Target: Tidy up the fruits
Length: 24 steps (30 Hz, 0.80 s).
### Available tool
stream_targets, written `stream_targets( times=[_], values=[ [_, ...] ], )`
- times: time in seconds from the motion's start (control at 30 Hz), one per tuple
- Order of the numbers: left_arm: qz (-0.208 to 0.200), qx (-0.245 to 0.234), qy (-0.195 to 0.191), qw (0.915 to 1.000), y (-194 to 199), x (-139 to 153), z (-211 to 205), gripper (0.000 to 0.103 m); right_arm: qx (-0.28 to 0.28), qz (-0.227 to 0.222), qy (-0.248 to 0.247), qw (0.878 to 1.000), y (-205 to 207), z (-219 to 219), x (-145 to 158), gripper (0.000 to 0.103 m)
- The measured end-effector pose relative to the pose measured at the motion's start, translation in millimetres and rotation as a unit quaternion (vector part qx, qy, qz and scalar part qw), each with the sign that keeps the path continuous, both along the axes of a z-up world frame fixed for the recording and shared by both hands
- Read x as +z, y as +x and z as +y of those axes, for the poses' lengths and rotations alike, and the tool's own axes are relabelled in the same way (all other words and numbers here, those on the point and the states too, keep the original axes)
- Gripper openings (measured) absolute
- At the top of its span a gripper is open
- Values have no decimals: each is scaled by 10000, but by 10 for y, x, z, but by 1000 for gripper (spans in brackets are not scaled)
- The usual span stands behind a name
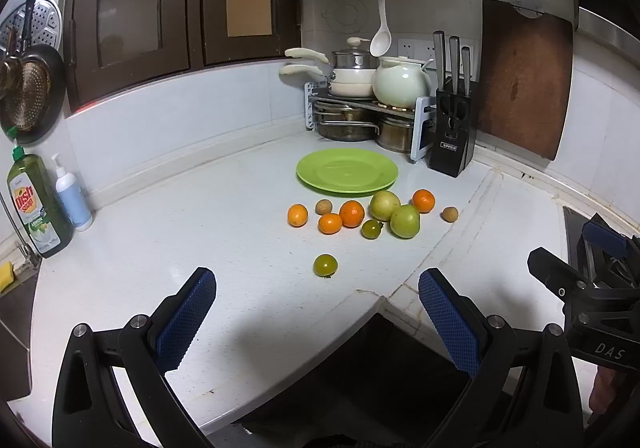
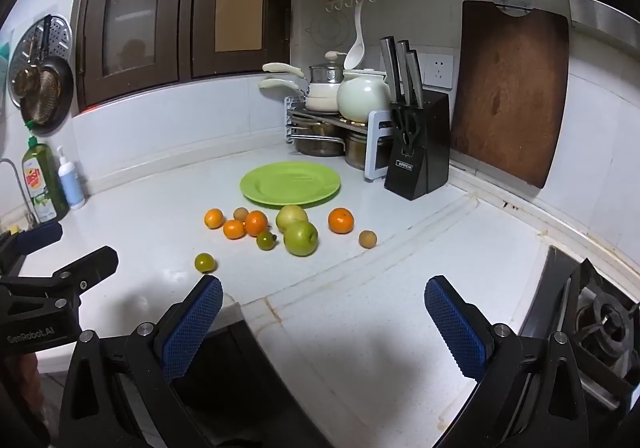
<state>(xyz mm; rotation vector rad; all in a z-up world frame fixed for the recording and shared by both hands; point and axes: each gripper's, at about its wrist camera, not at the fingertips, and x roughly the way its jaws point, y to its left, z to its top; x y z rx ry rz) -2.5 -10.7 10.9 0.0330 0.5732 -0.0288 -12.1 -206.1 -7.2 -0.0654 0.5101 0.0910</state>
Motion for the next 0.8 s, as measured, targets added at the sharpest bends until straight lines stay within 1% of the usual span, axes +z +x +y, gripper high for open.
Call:
stream_targets(
  times=[0.8],
  values=[
    [-7,-18,-32,10000,-9,-21,2,103,84,20,11,10000,30,38,13,102]
  ],
)
